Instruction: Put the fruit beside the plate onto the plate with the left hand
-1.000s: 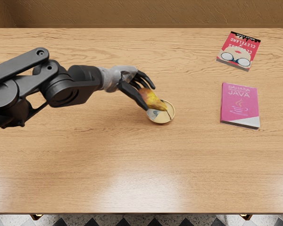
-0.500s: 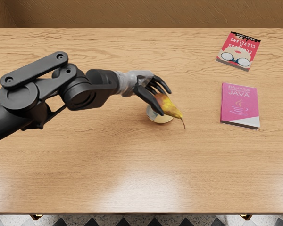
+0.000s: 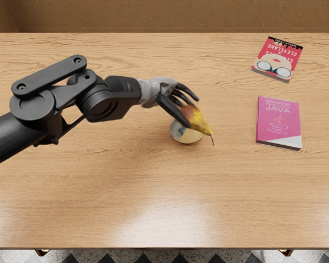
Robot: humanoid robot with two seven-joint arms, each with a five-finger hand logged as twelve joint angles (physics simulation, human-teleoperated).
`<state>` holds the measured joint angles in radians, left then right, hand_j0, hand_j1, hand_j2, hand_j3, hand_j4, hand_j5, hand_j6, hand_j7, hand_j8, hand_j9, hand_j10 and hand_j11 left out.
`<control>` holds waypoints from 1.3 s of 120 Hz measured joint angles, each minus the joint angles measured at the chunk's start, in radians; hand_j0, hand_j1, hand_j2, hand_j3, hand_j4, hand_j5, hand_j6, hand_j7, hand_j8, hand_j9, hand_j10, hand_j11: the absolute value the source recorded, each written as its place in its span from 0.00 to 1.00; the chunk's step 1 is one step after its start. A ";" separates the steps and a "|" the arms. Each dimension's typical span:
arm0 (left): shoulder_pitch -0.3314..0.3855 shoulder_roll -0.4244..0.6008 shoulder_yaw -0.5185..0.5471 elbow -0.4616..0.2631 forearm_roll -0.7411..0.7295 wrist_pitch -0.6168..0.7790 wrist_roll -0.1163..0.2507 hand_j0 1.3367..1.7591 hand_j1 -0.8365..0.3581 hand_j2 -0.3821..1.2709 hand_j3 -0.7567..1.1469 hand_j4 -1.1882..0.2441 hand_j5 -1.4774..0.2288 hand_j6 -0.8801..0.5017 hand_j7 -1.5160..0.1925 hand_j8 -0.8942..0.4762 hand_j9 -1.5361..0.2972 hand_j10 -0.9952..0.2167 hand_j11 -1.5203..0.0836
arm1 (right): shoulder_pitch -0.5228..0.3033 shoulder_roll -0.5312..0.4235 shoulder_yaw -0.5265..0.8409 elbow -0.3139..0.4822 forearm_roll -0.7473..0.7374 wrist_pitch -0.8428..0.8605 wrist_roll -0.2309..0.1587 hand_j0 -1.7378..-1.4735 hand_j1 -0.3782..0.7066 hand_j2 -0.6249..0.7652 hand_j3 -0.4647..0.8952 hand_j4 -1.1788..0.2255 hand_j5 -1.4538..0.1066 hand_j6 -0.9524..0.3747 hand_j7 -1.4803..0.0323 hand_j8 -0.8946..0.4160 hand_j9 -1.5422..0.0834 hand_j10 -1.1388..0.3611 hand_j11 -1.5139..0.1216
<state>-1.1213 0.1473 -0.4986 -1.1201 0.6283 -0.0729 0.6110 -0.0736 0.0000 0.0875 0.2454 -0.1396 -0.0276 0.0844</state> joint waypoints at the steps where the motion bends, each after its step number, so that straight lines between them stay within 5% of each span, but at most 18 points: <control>1: -0.001 0.000 0.000 0.001 0.001 0.000 0.000 0.76 0.57 0.35 0.40 0.51 0.52 0.31 0.54 0.35 0.51 0.45 0.58 | 0.000 0.000 0.000 0.000 0.000 0.000 0.000 0.30 0.04 0.45 0.34 0.83 0.92 0.71 0.97 0.67 0.94 0.75 0.91; 44: -0.030 0.002 -0.002 0.028 0.012 0.002 0.000 0.76 0.82 0.26 0.40 0.71 0.73 0.51 0.75 0.53 0.71 0.68 0.81 | 0.000 0.000 0.000 0.000 0.000 0.000 0.000 0.30 0.04 0.45 0.34 0.83 0.92 0.71 0.97 0.67 0.94 0.75 0.91; 60: 0.022 0.015 -0.077 0.030 -0.058 -0.007 0.000 0.76 0.90 0.25 0.40 0.76 0.79 0.57 0.82 0.59 0.77 0.74 0.87 | 0.000 0.000 0.000 0.000 0.000 0.000 0.000 0.30 0.04 0.45 0.34 0.83 0.92 0.71 0.97 0.67 0.94 0.75 0.91; 78: 0.030 0.113 -0.143 0.031 -0.265 -0.250 0.000 0.76 0.95 0.24 0.40 0.80 0.83 0.60 0.85 0.62 0.80 0.78 0.91 | 0.000 0.000 0.000 -0.001 0.000 0.000 0.000 0.30 0.04 0.45 0.34 0.83 0.92 0.71 0.97 0.67 0.94 0.75 0.91; 96: 0.172 0.150 -0.250 0.031 -0.423 -0.469 0.000 0.76 0.97 0.24 0.40 0.81 0.85 0.62 0.87 0.63 0.82 0.80 0.93 | 0.000 0.000 0.000 -0.001 0.000 0.000 0.000 0.30 0.04 0.45 0.34 0.83 0.92 0.71 0.97 0.67 0.94 0.75 0.91; 156: 0.272 0.523 -0.315 0.030 -0.715 -0.538 0.000 0.76 0.99 0.23 0.40 0.83 0.86 0.63 0.88 0.65 0.83 0.82 0.94 | 0.001 0.000 0.000 -0.002 0.000 0.000 0.000 0.30 0.04 0.45 0.34 0.83 0.92 0.71 0.97 0.67 0.94 0.75 0.91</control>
<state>-0.8496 0.6702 -0.8131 -1.0900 -0.0865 -0.6106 0.6109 -0.0730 0.0000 0.0875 0.2439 -0.1396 -0.0276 0.0844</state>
